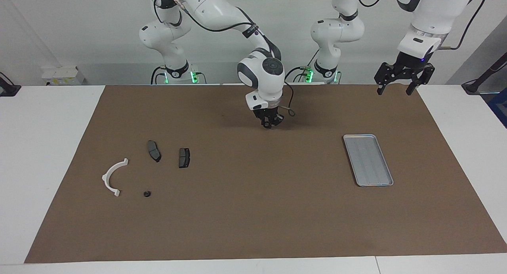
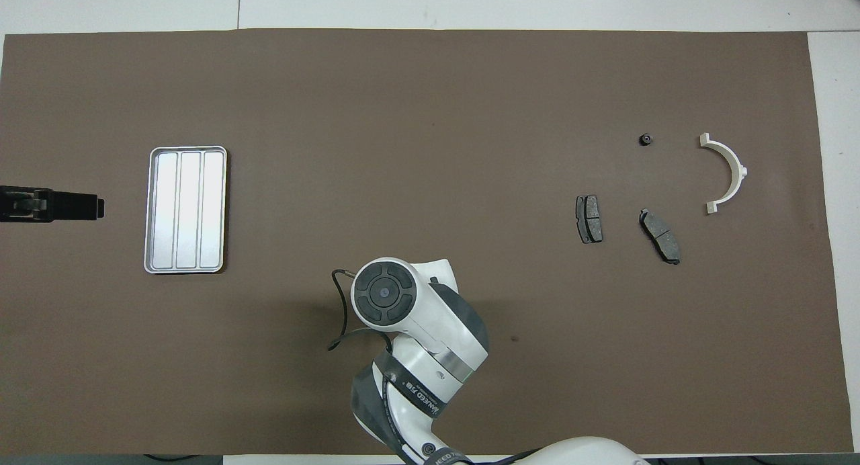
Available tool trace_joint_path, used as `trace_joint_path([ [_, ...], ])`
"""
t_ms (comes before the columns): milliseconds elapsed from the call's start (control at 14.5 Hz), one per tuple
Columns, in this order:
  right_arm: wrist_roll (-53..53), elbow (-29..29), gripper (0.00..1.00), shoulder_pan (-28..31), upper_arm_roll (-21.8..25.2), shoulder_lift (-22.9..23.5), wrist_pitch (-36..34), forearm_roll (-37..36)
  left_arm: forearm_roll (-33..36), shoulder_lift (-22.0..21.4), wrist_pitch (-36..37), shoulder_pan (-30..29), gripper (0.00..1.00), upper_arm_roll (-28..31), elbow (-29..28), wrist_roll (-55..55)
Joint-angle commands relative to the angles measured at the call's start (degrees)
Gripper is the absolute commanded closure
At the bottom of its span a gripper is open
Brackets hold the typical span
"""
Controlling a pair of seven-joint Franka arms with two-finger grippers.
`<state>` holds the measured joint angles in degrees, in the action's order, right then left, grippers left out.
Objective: Pick bearing gear from pile to tray
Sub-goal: 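Carry the bearing gear to mid-table and set it down with the right gripper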
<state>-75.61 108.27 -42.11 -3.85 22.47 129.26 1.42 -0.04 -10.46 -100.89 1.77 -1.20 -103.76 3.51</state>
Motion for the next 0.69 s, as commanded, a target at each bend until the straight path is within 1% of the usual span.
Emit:
trace_joint_path([
  [0,-1.82,-0.34,1.00,-0.17,0.25,0.03,1.51,-0.72,-0.23,-0.87,0.08,-0.10,0.00,-0.03,-1.00,0.71],
  [275,-2.53,0.19,1.00,-0.17,0.25,0.03,3.71,-0.89,-0.31,-0.87,0.08,-0.10,0.00,-0.03,-1.00,0.71],
  [551,-2.61,0.36,1.00,-0.17,0.25,0.03,3.63,-1.16,-0.23,-0.87,0.08,-0.10,0.00,-0.03,-1.00,0.71],
  [619,-2.61,0.36,0.97,-0.17,0.25,0.03,3.63,-1.16,-0.23,-0.87,0.08,-0.10,0.00,-0.03,-1.00,0.71],
])
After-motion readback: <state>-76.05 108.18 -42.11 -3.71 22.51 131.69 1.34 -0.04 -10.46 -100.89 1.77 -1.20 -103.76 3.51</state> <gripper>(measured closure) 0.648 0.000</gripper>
